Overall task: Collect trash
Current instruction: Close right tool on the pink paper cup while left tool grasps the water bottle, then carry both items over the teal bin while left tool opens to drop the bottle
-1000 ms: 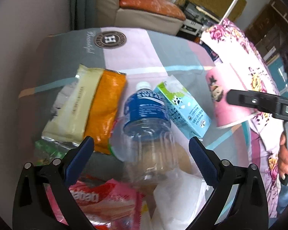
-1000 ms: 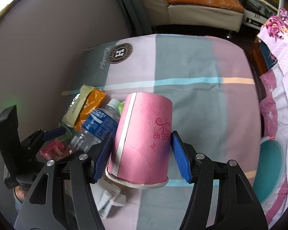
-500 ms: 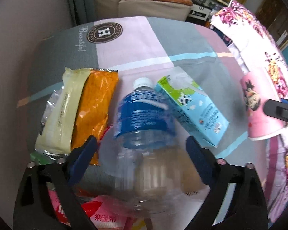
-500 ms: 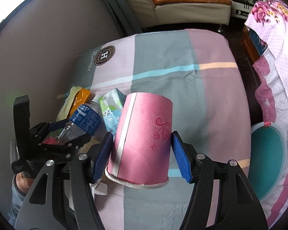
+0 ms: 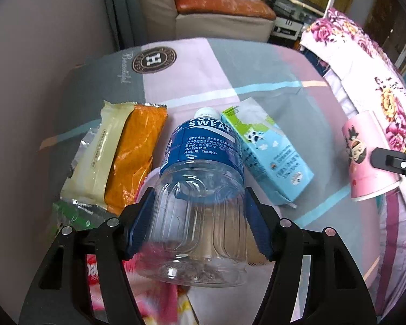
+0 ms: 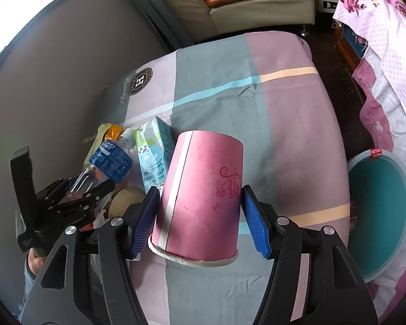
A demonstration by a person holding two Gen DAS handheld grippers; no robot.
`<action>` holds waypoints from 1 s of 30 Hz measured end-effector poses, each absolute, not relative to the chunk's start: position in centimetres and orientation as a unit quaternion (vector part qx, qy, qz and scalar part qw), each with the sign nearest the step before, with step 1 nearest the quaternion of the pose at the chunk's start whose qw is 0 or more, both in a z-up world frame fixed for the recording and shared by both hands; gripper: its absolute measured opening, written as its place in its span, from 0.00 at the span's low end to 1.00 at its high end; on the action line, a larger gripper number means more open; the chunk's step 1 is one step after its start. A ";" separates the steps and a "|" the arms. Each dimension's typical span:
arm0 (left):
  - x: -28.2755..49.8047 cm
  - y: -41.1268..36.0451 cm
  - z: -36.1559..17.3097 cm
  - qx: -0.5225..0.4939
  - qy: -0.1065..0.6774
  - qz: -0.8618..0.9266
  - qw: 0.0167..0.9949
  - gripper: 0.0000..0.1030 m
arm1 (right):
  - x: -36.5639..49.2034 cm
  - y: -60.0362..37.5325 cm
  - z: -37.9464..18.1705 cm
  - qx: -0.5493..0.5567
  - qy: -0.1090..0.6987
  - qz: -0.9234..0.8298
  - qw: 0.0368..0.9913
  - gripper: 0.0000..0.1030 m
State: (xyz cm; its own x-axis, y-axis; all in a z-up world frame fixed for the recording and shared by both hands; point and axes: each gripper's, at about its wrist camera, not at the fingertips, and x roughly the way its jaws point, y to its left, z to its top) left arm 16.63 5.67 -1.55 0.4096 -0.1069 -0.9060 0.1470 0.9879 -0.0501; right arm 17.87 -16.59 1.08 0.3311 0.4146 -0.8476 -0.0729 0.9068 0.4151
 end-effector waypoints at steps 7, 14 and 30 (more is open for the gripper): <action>14.2 5.5 0.7 -0.010 0.520 -0.080 0.851 0.64 | 16.1 -18.0 1.2 0.172 0.549 0.154 0.804 0.57; 11.2 2.1 2.6 -0.017 0.505 -0.131 0.853 0.64 | 13.7 -20.8 1.4 0.198 0.537 0.144 0.808 0.58; 10.4 -14.9 1.7 0.025 0.511 -0.262 0.818 0.64 | 6.5 -35.7 1.3 0.265 0.482 0.031 0.835 0.58</action>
State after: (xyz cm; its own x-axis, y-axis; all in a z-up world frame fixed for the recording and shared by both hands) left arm 10.42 -14.85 1.70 0.3391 -0.4031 -0.8500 0.4552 0.8610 -0.2267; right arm 6.49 -35.68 1.31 0.5340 0.3064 -0.7880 0.2040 0.8578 0.4718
